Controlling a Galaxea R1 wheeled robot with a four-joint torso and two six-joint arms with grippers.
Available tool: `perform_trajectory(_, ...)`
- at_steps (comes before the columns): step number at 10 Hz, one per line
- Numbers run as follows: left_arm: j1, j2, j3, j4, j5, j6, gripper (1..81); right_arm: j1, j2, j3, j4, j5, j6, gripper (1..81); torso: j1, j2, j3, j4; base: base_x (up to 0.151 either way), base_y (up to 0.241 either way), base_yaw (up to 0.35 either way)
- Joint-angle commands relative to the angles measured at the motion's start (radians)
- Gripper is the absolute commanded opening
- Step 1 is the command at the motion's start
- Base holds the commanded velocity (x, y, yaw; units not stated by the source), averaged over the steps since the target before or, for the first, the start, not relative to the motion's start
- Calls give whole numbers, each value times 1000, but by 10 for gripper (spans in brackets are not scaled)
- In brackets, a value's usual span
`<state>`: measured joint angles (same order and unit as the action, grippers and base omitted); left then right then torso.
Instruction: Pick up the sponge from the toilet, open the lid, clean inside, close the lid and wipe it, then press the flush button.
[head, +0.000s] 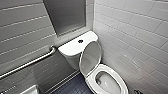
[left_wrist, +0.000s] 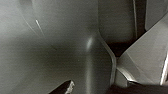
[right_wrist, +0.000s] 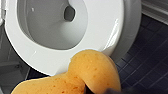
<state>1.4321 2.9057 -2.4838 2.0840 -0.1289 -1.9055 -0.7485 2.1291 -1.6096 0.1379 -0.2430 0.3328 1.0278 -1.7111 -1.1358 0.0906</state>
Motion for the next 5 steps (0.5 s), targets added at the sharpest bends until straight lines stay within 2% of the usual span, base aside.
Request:
perform_trajectory(1,5,-11,11,8,22,3,811,1,-159,83,16,-47,2,10,0,0,0,0,0,0,0)
perform_trajectory(3,6,-11,13,8,20,5,811,-64,-219,148,16,1,0,10,0,0,0,0,0,0,0)
perform_trajectory(5,5,-9,13,8,14,3,811,-59,-272,292,12,45,-1,10,0,0,0,0,0,0,0)
